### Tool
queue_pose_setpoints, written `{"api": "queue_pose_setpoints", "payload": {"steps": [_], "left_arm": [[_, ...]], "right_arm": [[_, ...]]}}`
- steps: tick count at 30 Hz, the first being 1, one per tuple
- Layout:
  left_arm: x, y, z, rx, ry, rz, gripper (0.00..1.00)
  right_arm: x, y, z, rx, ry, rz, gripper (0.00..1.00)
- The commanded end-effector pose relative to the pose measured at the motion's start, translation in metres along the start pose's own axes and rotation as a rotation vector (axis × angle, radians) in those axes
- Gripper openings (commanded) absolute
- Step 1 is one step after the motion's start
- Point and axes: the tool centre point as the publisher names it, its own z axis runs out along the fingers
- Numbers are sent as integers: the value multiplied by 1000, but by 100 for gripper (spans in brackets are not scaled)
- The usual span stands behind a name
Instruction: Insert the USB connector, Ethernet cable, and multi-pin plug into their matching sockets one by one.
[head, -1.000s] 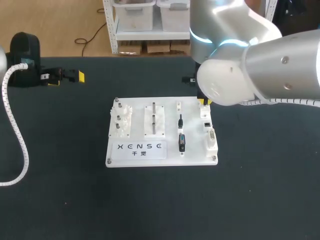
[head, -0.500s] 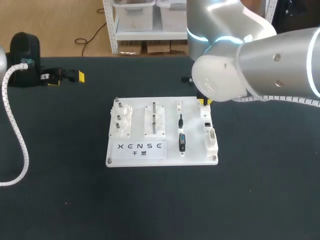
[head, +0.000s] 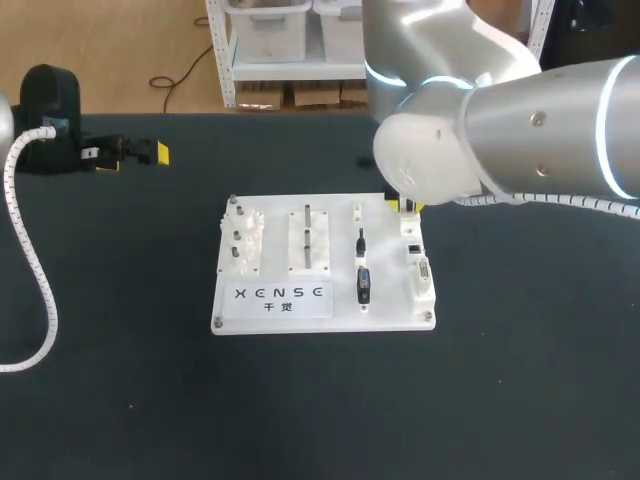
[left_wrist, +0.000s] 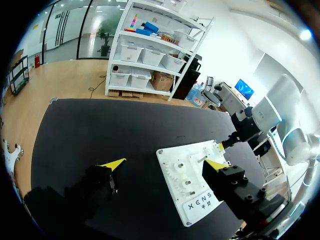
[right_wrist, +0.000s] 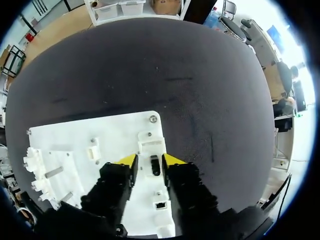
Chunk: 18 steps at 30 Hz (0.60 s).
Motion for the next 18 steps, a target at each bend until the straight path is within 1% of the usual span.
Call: {"api": "queue_pose_setpoints", "payload": {"steps": [1,5,8,10,13,18], "left_arm": [[0,0,0,0,0,0,100],[0,0,0,0,0,0,100],[0,0,0,0,0,0,100],[0,0,0,0,0,0,100],[0,0,0,0,0,0,100],[0,0,0,0,0,0,100]], "right_arm": [[13,-1,-25,-21,-45,8,100],[22,8,-48,-51,-80,-6,100],[31,15,-58,-64,-87,-14,100],[40,22,-62,-69,-87,-28,100],[56,32,-62,-81,-74,-54,100],[76,44,-52,-123,-24,-76,100]]}}
